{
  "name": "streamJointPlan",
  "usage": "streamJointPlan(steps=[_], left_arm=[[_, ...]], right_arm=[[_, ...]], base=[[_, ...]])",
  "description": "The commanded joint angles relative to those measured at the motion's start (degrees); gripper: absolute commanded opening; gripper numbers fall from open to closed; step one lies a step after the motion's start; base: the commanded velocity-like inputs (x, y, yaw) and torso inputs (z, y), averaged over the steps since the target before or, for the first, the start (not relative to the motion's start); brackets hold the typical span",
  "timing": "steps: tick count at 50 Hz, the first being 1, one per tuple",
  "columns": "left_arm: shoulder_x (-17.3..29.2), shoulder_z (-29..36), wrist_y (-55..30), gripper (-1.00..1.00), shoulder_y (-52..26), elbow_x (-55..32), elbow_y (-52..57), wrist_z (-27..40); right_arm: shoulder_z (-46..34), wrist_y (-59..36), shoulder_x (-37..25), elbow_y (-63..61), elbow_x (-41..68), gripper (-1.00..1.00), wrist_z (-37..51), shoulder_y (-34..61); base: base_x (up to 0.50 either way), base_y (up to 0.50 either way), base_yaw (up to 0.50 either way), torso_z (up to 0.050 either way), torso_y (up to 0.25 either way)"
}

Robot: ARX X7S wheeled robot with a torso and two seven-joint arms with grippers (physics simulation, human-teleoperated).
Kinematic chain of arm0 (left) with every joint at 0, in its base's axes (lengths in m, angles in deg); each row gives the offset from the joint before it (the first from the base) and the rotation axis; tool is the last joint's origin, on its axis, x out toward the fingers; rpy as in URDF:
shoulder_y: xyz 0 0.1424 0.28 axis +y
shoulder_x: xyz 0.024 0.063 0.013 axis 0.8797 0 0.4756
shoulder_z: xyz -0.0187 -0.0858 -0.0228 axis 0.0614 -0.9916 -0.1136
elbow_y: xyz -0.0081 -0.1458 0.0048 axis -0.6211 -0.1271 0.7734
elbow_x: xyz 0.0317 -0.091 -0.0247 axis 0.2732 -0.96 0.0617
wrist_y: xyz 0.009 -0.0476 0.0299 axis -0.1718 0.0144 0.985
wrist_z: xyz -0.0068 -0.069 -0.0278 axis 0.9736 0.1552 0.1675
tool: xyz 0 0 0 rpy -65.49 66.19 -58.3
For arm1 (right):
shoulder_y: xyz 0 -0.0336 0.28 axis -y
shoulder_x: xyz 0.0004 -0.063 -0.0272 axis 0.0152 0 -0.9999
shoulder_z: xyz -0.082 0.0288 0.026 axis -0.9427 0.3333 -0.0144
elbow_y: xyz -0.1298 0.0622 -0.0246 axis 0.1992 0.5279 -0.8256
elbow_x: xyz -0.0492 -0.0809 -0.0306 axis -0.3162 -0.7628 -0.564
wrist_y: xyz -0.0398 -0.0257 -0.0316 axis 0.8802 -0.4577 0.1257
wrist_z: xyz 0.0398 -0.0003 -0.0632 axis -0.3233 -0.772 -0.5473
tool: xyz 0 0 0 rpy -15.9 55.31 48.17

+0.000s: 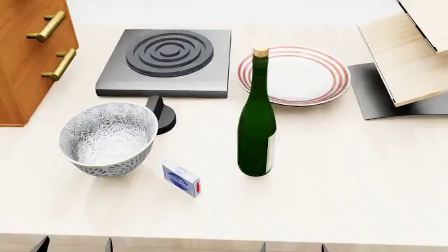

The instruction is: Put the bowl on the top of the cabinet.

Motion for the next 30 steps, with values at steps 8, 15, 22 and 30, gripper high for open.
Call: streamJointPlan(steps=[8, 15, 22, 30], left_arm=[[2.35, 2.66, -0.43, 1.00, 0.54, -1.77, 1.46, 3.14], [3.35, 3.75, -2.13, 1.00, 0.62, -1.40, 4.52, 4.68], [4.46, 4.85, -6.37, 1.00, 0.96, -0.60, 12.08, 5.75], [5.67, 6.18, -13.37, 1.00, -1.32, 1.36, 20.54, 6.77]], right_arm=[[-2.51, 0.49, -2.06, 0.69, 1.45, 1.00, 3.23, -0.04], [-3.72, -2.29, -2.95, -3.42, 1.70, 1.00, 4.71, -0.20], [-4.35, -8.34, -4.32, -13.74, 0.92, 1.00, 6.10, -0.01], [-4.38, -17.68, -5.88, -26.24, -0.04, 1.00, 7.33, 2.71]], base=[[0.00, 0.00, 0.00, 0.000, 0.000], [0.00, 0.00, 0.00, 0.000, 0.000], [0.00, 0.00, 0.00, 0.000, 0.000], [0.00, 0.00, 0.00, 0.000, 0.000]])
